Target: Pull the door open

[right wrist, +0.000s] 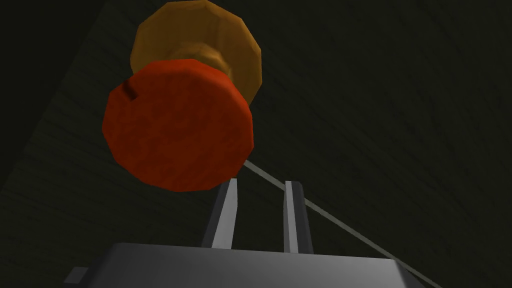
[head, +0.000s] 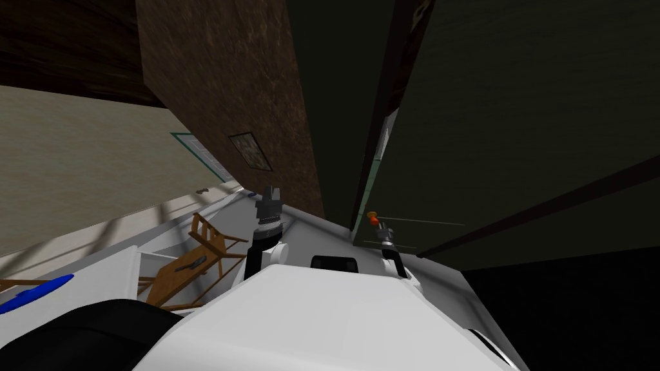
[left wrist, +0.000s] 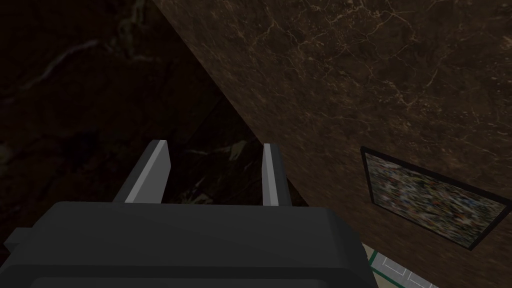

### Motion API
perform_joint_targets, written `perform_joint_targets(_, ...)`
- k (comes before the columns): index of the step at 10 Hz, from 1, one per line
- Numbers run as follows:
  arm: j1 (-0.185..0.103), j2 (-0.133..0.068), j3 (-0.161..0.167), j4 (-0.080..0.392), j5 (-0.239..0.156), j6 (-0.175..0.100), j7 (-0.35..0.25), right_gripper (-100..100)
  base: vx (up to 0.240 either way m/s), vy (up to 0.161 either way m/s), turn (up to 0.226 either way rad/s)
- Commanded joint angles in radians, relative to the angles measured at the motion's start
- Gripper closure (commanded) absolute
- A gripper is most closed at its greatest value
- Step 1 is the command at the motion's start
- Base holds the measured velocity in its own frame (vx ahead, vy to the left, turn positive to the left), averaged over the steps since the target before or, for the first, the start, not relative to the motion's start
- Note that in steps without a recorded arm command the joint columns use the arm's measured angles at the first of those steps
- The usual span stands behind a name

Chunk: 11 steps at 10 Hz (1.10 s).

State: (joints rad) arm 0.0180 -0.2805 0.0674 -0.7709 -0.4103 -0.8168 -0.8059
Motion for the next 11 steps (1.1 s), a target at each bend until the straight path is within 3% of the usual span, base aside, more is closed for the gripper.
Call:
perform_joint_targets(1, -0.002, 0.021, 0.028, -0.019, -0.002, -0.001, -0.04, -100, -0.054, -0.011, 0.039)
perform_joint_targets(4, 0.001, 0.024, 0.044, -0.027, -0.041, 0.001, -0.113, -100, -0.051, -0.013, 0.046)
perform_joint_targets(7, 0.001, 0.024, 0.044, -0.027, -0.041, 0.001, -0.122, -100, -0.016, -0.009, -0.001)
perform_joint_targets(8, 0.003, 0.026, 0.052, -0.031, -0.06, 0.001, -0.162, -100, -0.021, -0.002, 0.051)
perform_joint_targets(11, 0.004, 0.027, 0.06, -0.035, -0.079, 0.002, -0.203, -100, -0.051, -0.013, 0.037)
